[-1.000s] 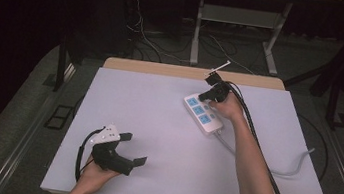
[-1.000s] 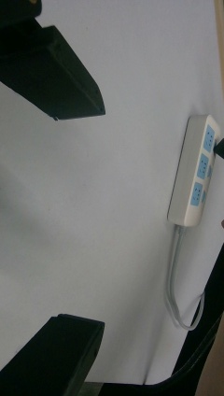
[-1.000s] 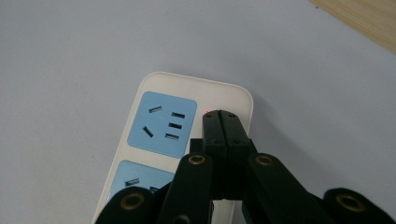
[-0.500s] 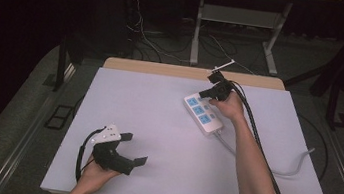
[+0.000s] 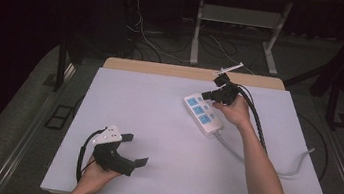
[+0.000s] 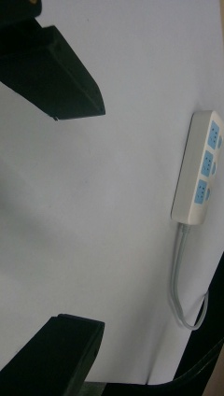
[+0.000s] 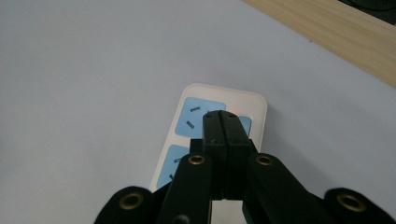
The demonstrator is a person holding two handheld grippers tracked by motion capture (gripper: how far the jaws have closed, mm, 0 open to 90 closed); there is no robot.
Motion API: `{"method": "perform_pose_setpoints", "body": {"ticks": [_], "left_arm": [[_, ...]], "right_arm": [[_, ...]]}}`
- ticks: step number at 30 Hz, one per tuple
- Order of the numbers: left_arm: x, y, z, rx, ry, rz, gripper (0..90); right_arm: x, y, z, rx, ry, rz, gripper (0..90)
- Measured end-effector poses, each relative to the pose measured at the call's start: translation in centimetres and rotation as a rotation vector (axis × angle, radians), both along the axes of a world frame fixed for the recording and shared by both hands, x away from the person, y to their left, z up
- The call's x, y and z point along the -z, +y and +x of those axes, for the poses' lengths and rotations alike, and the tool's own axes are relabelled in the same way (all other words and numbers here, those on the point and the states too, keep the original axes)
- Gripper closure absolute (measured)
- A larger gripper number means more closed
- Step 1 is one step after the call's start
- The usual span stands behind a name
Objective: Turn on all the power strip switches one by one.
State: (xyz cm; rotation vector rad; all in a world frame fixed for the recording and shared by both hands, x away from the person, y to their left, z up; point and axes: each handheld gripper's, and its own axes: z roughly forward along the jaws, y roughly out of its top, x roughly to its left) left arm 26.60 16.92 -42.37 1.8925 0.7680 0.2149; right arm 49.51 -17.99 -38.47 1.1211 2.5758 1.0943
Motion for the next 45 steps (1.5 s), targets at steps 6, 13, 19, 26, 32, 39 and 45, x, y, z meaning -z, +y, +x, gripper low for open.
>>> {"method": "perform_pose_setpoints", "body": {"ticks": [6,13,19,26,32,39,45], "left_arm": [[0.1,-0.2,0.0,0.002,0.003,0.003,0.0],[0.0,-0.2,0.0,0.001,0.004,-0.011,0.0],[0.0,-0.4,-0.1,0.007,0.006,-0.010,0.0],[0.0,-0.6,-0.2,0.012,0.006,-0.009,0.0],[0.0,-0.6,-0.3,0.013,0.006,-0.009,0.0],[0.1,-0.6,-0.2,0.007,0.009,-0.004,0.0],[0.1,-0.3,-0.2,-0.001,0.009,-0.005,0.0]], "right_arm": [[-0.2,-1.3,-1.8,0.004,-0.020,0.041,64.7],[-1.2,-2.3,-4.7,0.025,-0.053,0.050,27.5],[-2.0,-3.5,-7.3,0.004,-0.034,0.092,7.2],[-1.9,-5.1,-10.4,0.009,-0.020,0.133,0.5],[-2.2,-6.2,-13.0,0.017,-0.042,0.158,0.6],[-1.7,-7.1,-15.9,0.021,-0.063,0.187,0.6],[-0.4,-7.9,-18.2,0.032,-0.061,0.186,0.6]]}}
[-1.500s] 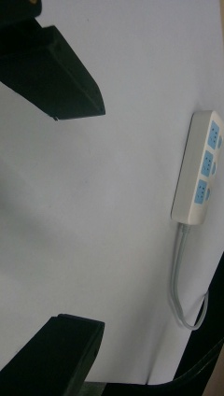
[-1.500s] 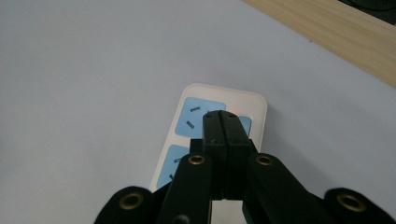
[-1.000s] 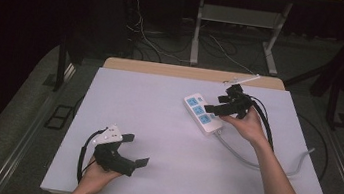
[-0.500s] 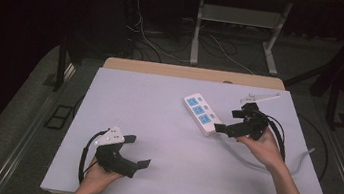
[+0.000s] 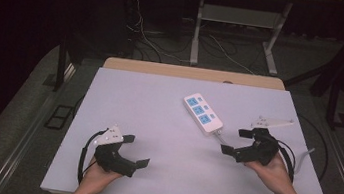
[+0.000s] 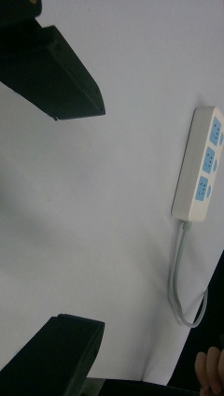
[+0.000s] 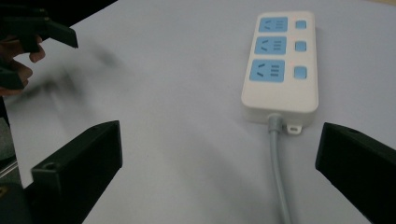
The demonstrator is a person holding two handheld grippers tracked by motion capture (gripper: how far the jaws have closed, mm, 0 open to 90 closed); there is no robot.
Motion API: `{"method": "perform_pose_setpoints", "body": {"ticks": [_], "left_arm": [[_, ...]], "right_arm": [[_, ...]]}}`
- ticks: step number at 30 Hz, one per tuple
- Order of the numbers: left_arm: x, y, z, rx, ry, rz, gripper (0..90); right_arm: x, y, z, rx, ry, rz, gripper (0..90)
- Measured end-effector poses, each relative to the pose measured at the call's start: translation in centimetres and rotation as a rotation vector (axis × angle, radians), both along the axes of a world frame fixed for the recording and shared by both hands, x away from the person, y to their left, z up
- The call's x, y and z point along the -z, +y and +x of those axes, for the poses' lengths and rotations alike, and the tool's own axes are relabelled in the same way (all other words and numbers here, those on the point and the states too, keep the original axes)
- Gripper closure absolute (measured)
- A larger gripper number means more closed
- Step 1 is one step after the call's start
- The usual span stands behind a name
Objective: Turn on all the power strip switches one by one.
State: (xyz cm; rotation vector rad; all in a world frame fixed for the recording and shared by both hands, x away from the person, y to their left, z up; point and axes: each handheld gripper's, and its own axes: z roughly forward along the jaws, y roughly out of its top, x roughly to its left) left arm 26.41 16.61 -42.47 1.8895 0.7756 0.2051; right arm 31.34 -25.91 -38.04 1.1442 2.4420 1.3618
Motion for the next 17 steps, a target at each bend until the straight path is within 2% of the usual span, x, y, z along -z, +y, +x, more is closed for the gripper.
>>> {"method": "perform_pose_setpoints", "body": {"ticks": [5,11,17], "left_arm": [[0.0,0.0,0.1,-0.005,0.002,0.001,0.0],[0.1,0.0,0.0,-0.006,0.007,0.004,0.0],[0.2,0.0,0.1,-0.006,0.012,0.009,0.0]], "right_arm": [[1.3,-0.9,-1.9,0.021,-0.002,0.012,0.6],[2.6,-2.1,-4.2,0.061,-0.025,0.030,0.6],[3.2,-2.9,-6.0,0.076,-0.041,0.046,0.6]]}}
